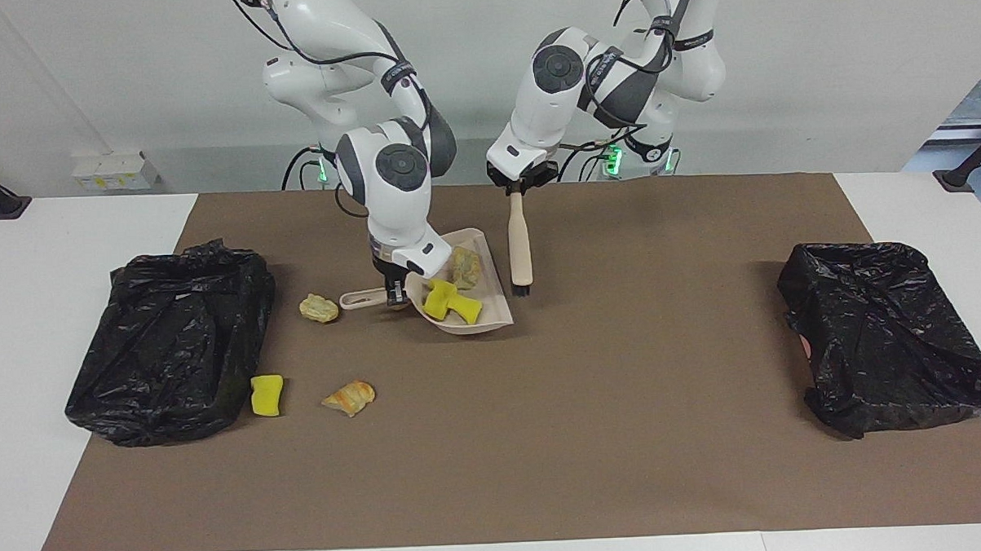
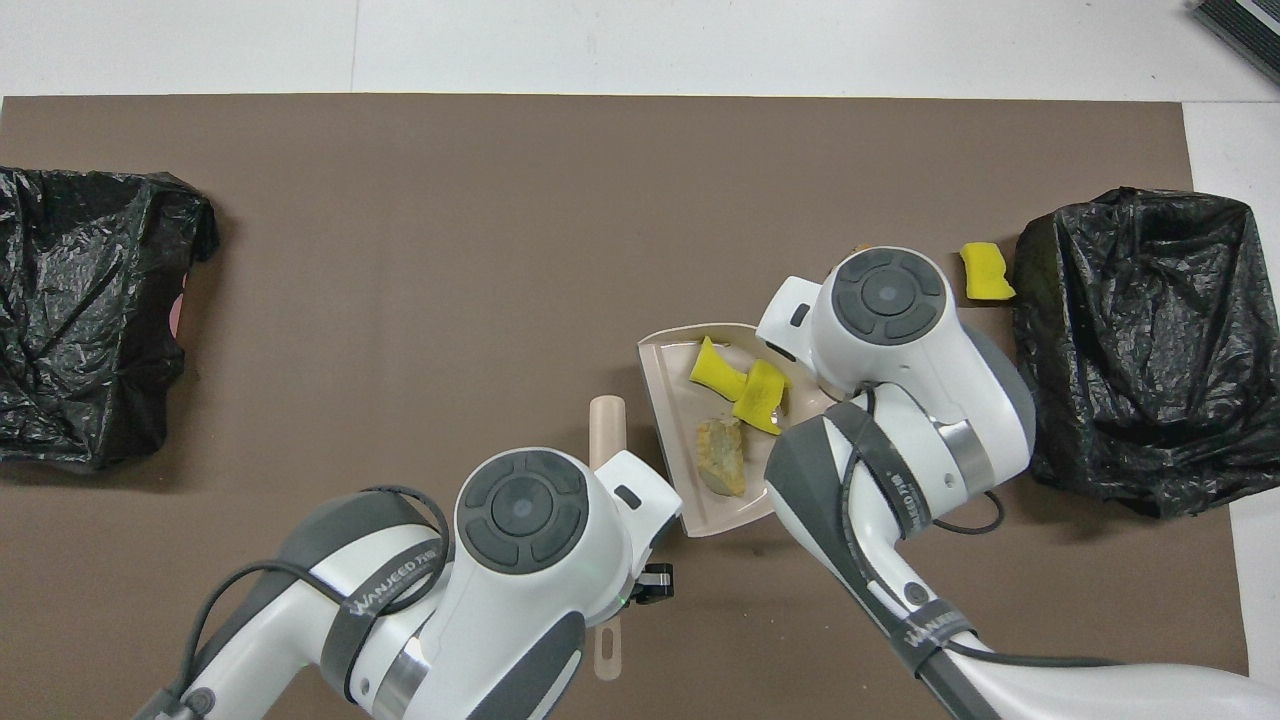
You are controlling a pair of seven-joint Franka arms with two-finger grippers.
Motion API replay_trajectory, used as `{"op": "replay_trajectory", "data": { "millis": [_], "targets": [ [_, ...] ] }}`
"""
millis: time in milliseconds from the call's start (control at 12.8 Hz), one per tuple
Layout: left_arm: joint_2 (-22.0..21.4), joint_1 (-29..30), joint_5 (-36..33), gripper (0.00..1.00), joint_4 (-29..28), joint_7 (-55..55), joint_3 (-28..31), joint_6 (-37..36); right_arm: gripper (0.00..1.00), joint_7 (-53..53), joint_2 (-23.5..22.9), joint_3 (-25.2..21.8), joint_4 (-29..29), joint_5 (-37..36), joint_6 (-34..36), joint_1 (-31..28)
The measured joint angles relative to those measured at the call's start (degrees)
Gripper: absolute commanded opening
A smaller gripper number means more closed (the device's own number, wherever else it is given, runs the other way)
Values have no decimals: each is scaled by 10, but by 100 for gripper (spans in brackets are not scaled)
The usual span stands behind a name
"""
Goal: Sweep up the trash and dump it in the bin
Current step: 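Carry the loaded dustpan with the right gripper to the black bag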
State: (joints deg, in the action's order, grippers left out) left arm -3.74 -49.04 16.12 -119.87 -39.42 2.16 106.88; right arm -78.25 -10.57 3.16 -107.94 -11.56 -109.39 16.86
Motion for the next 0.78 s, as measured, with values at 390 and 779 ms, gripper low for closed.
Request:
{"op": "replay_trajectory", "data": {
  "millis": [390,779],
  "targets": [
    [-32,-104,-17,0,-111,-106,-7,103,0,-132,11,-5,87,0,104,-98],
    [-33,-169,-18,0,-170,-172,-29,167,0,-246,12,-14,144,-99,93,-232]
  ]
}}
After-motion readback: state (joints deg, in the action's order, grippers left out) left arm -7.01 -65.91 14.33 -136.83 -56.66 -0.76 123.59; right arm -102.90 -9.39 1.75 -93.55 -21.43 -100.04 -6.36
